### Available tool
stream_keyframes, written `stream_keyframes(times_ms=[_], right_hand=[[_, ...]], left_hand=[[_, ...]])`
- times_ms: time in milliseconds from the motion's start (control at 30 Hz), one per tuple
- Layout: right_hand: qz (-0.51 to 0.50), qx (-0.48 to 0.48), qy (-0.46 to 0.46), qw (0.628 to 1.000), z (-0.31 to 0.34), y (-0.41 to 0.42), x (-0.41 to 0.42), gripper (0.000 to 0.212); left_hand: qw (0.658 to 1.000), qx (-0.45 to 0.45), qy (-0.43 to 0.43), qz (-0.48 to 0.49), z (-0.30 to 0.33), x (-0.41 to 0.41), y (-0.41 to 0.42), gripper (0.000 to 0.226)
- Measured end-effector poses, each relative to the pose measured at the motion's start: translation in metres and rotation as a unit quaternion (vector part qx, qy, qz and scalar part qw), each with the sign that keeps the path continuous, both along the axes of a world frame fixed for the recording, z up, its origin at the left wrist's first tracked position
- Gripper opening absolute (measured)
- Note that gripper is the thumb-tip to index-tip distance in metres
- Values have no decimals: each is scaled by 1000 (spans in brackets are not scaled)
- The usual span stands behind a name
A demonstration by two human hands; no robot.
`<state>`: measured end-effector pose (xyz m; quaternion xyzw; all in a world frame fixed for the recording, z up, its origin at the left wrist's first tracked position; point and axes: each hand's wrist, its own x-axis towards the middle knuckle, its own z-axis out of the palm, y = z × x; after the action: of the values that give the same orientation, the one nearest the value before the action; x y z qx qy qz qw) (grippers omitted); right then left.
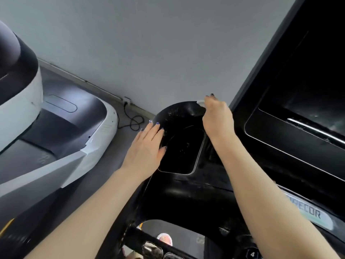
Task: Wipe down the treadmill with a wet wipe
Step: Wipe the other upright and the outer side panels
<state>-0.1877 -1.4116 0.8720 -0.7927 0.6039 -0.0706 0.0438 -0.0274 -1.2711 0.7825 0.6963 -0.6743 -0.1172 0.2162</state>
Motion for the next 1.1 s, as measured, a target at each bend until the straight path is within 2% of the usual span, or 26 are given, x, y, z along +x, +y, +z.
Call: stream_keyframes(times_ms=[67,167,267,333,500,667,767,833,967,1100], right_hand=[[16,-20,1,1000,-22,-10,7,48],[24,32,5,999,-53,-19,10,49],[36,45,41,997,-72,-14,10,57],[26,62,53,996,-74,-6,12,57],[7,112,63,992,-77,3,14,72],[2,125,84,989,-74,-68,39,72],[-1,120,116,986,-80,-81,49,75],[2,100,118,988,-80,-69,44,73],[45,104,56,992,-82,-13,23,69],[104,101,52,988,-92,28,8,76]], left_hand=[[1000,2,-10,-5,-8,-2,-1,59],[999,-1,-43,-8,-17,-1,-1,61],[997,-19,-74,-17,-24,1,-1,62],[997,-20,-74,-25,-26,5,-2,66],[997,-22,-71,-23,-26,4,1,67],[997,-30,-67,-16,-27,3,0,68],[998,-26,-63,-9,-25,3,-1,72],[998,-28,-60,-9,-26,2,0,73],[998,-31,-60,-8,-30,3,-1,69],[997,-29,-64,-8,-31,3,-2,65]])
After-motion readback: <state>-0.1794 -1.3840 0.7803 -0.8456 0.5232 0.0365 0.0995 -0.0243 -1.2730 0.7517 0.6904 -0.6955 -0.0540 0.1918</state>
